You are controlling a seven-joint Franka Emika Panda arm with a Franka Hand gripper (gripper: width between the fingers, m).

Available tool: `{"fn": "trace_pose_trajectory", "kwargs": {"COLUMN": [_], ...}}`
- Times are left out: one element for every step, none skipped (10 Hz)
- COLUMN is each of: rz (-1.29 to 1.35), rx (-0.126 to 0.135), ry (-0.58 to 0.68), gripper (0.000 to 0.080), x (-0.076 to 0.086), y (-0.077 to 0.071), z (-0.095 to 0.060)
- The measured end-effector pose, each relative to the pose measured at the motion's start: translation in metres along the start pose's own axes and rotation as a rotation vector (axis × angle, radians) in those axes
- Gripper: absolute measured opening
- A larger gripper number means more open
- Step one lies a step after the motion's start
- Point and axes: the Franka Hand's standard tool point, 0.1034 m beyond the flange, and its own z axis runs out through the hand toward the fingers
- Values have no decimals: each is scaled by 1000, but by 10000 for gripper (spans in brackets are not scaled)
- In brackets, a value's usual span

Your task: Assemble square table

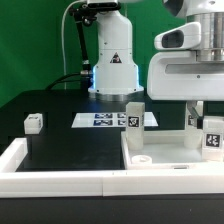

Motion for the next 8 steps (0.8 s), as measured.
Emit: {"fn": "trace_pose_trajectory", "kwargs": {"rz": [144, 234, 296, 399, 483, 526, 602, 665], "rx": [-8, -18, -22, -18, -15, -13, -15, -13], "ry": [0, -4, -8, -13, -17, -19, -17, -19], "gripper": [292, 292, 292, 292, 292, 292, 292, 292], "x": [-1, -2, -2, -2, -1, -1, -2, -1], "y": [0, 0, 0, 0, 1, 1, 1, 1], "z": [0, 0, 0, 0, 0, 0, 1, 1]}}
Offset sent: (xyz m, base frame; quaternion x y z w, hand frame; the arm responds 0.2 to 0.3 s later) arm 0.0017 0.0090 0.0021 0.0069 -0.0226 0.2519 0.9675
